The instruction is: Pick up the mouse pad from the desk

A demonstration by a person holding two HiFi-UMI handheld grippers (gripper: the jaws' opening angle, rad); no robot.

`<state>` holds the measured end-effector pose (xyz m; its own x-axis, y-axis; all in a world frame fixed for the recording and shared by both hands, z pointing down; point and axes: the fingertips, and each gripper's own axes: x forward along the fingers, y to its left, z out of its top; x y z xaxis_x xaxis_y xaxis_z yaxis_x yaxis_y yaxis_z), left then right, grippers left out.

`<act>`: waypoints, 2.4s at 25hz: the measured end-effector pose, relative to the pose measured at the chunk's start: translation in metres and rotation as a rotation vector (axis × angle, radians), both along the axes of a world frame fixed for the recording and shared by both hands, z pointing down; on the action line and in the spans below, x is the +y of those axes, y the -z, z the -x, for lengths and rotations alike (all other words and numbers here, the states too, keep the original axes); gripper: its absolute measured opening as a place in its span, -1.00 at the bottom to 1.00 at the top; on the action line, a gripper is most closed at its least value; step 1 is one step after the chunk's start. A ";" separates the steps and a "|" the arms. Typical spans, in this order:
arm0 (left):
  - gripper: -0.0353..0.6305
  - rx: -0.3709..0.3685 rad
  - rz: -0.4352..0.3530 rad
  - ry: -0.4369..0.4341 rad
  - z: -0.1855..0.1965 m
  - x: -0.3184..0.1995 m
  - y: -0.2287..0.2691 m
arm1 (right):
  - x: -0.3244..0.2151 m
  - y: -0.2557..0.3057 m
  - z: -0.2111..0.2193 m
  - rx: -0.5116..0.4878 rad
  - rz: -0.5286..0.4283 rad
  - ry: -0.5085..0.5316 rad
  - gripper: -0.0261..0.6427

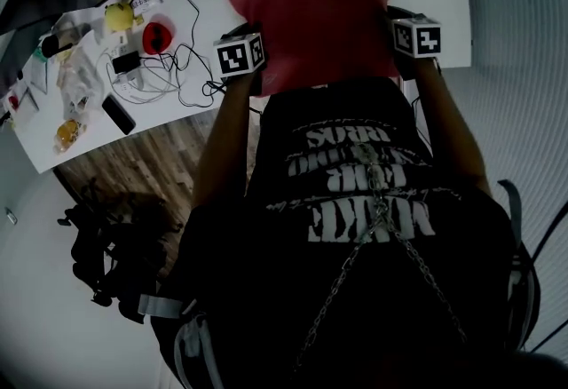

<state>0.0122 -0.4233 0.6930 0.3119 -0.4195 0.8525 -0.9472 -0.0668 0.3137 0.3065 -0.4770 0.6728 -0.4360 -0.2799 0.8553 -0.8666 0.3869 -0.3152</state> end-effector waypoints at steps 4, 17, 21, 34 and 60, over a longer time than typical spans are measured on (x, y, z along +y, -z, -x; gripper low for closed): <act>-0.72 0.045 -0.047 -0.050 -0.010 0.000 0.037 | 0.007 0.035 0.013 -0.043 -0.029 0.022 -0.72; -0.75 0.081 -0.312 -0.142 -0.004 -0.006 0.187 | 0.012 0.179 0.033 -0.118 -0.268 0.036 -0.74; -0.75 0.117 -0.378 -0.155 0.000 -0.002 0.229 | 0.015 0.220 0.038 -0.122 -0.370 0.047 -0.75; -0.75 0.123 -0.531 -0.245 0.011 0.003 0.314 | 0.025 0.324 0.047 -0.139 -0.532 0.109 -0.76; -0.75 0.127 -0.489 -0.243 -0.004 -0.021 0.320 | -0.004 0.332 0.044 -0.143 -0.474 0.150 -0.76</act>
